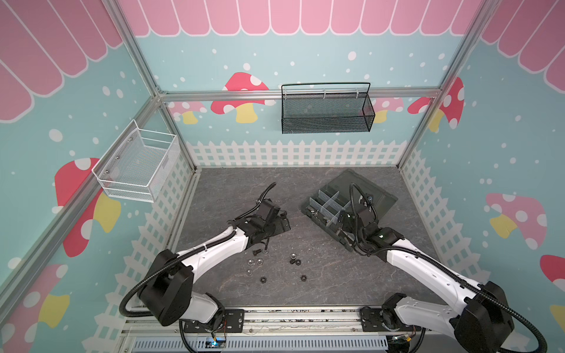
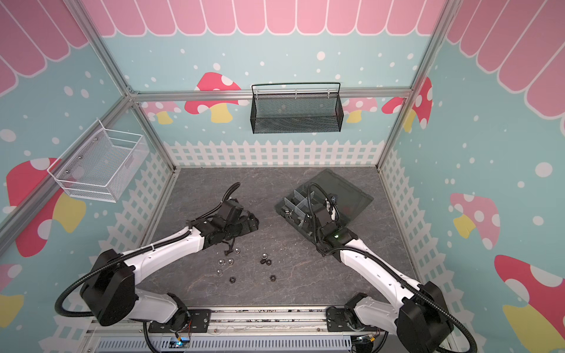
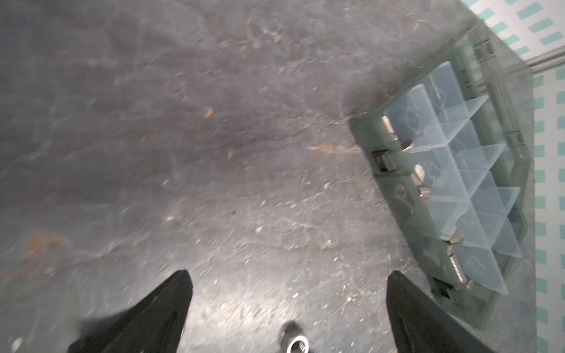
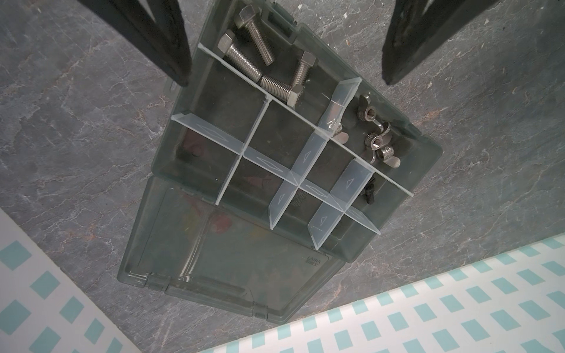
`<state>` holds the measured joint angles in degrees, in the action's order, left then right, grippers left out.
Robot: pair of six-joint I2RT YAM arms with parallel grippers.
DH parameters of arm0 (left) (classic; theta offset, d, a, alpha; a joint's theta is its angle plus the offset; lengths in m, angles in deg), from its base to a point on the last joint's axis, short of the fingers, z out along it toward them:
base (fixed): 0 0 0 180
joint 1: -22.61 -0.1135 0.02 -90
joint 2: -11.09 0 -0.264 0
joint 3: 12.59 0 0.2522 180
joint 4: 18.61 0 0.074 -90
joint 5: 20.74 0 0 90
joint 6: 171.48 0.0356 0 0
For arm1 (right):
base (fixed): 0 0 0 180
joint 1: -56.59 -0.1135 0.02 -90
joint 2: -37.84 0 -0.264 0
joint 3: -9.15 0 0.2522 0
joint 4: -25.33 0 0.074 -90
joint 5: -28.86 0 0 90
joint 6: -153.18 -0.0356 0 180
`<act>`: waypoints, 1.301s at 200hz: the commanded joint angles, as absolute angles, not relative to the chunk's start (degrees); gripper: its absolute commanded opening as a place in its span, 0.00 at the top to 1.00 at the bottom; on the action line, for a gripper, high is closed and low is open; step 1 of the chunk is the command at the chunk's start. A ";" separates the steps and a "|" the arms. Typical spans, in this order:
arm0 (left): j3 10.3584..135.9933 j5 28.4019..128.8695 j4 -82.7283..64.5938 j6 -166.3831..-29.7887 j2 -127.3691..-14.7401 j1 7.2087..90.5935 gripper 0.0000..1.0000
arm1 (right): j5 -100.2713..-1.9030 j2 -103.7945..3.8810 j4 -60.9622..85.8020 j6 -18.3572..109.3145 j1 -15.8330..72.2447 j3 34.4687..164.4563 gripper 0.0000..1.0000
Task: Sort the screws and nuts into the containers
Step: 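Move the left gripper back to the pile and grasp a black bolt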
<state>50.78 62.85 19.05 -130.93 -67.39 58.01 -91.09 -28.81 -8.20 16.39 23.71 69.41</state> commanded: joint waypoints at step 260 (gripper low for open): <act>44.62 54.92 35.00 -131.15 -64.91 54.57 0.32 | -90.05 -30.80 -6.90 15.02 24.06 68.35 0.02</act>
